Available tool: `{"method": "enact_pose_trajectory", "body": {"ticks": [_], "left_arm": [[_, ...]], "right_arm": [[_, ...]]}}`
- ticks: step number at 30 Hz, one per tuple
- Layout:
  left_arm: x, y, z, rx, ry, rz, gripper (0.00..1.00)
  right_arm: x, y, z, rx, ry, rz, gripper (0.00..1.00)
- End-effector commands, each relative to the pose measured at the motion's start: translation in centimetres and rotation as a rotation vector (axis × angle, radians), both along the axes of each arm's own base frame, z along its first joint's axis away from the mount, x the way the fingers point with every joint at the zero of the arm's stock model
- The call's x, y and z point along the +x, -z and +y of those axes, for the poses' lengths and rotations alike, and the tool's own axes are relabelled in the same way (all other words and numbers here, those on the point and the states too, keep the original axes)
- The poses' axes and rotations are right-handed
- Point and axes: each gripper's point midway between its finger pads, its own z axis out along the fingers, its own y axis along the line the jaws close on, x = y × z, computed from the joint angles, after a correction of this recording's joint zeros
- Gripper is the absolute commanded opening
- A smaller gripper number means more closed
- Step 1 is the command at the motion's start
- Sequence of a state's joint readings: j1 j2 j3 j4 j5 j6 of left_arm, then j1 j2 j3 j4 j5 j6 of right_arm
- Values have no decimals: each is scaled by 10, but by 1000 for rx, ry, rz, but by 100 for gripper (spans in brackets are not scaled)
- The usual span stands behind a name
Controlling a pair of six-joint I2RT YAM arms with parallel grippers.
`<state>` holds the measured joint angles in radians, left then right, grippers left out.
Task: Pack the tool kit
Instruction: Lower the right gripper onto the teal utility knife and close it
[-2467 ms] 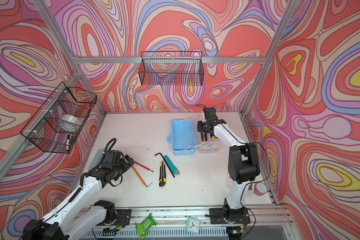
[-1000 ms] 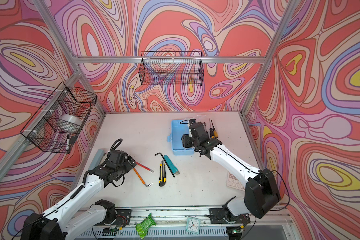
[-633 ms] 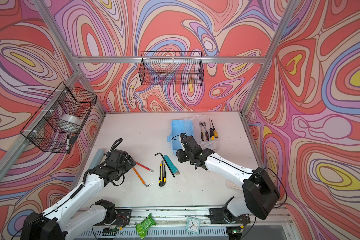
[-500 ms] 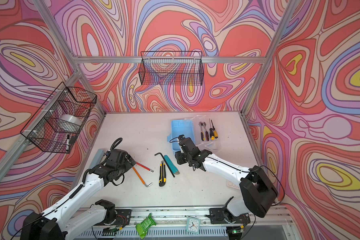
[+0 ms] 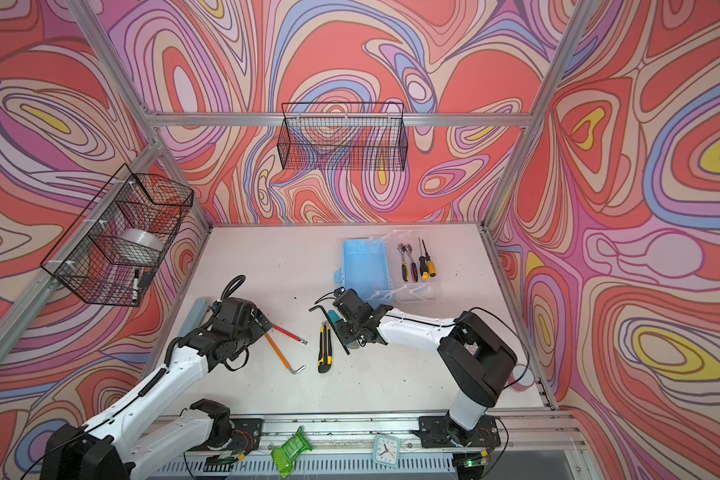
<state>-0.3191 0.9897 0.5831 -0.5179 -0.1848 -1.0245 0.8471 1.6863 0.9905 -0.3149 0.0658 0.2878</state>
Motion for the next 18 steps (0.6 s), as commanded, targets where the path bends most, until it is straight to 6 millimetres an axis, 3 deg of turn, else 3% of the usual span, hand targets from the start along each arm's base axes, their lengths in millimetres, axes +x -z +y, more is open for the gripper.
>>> {"method": "enact_pose_trajectory", "body": {"ticks": [1, 9, 12, 18], "left_arm": [[0, -8, 3, 16, -16, -4, 100], [0, -11, 2, 17, -11, -7, 100], [-1, -10, 3, 20, -11, -4, 100], [-2, -12, 3, 30, -10, -4, 100]], "right_arm": [[1, 2, 4, -29, -16, -6, 55], [8, 9, 5, -82, 6, -8, 51], [9, 22, 4, -111, 6, 11, 50], [9, 31, 4, -134, -3, 21, 47]]}}
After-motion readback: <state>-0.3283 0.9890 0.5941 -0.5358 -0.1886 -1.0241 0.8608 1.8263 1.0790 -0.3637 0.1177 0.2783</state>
